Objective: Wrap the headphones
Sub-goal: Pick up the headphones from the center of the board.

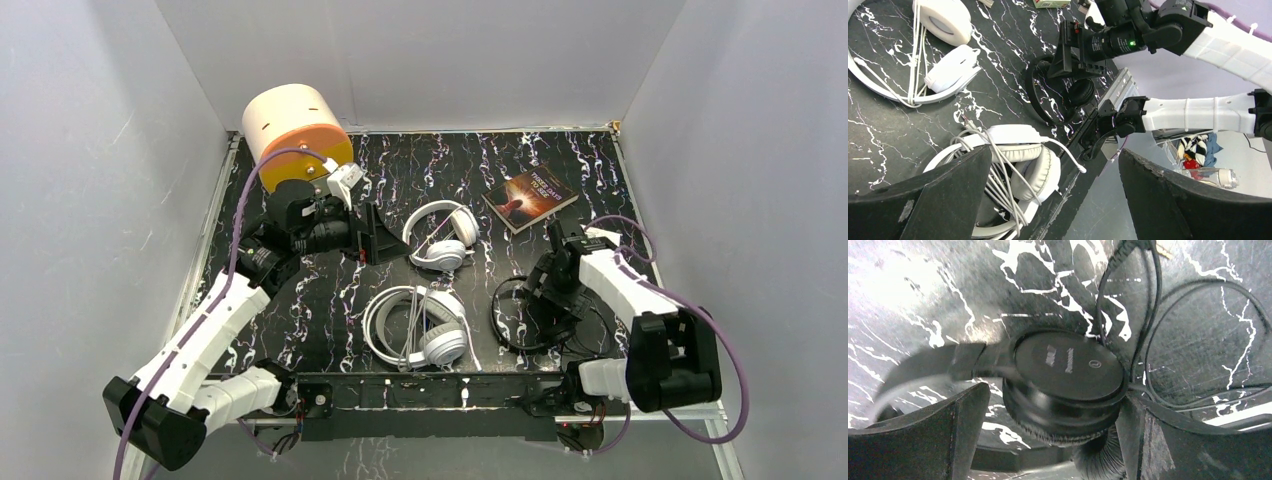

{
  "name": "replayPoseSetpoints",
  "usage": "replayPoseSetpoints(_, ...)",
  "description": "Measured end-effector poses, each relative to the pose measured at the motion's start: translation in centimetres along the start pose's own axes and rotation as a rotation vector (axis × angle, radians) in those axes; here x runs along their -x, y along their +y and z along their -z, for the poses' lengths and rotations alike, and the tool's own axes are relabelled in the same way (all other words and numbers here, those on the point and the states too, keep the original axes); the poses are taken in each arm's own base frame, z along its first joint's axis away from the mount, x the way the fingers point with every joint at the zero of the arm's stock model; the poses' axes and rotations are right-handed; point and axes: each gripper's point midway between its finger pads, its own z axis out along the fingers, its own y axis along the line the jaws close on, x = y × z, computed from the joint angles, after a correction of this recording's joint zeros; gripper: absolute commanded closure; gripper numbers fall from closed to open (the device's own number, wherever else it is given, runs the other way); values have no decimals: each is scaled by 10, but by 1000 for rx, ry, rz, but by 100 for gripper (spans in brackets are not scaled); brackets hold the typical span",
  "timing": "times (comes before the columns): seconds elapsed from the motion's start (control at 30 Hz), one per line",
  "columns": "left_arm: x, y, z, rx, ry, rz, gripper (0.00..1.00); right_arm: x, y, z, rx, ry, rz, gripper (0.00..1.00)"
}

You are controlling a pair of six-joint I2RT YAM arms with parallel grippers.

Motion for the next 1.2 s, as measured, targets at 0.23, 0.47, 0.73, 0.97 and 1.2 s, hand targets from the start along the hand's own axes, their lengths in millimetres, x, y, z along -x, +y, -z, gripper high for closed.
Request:
replayPoseSetpoints(0.23, -7, 7, -5, 7, 27, 9, 2, 34, 26, 0, 55, -58, -137, 1)
replayPoseSetpoints(0.47, -13, 8, -3, 6, 26, 17, 2, 75, 41, 34, 87, -193, -94, 1)
replayPoseSetpoints(0.73, -13, 3, 2, -7, 18, 21, 2, -18, 90, 62, 180, -99, 492, 7)
replayPoseSetpoints(0.97, -17, -3, 8, -15, 25, 38, 2, -78, 66, 20, 142, 79, 644, 24)
replayPoseSetpoints(1.2, -21, -11, 22, -9, 21, 50, 2, -94, 53, -3, 140, 127, 650, 62)
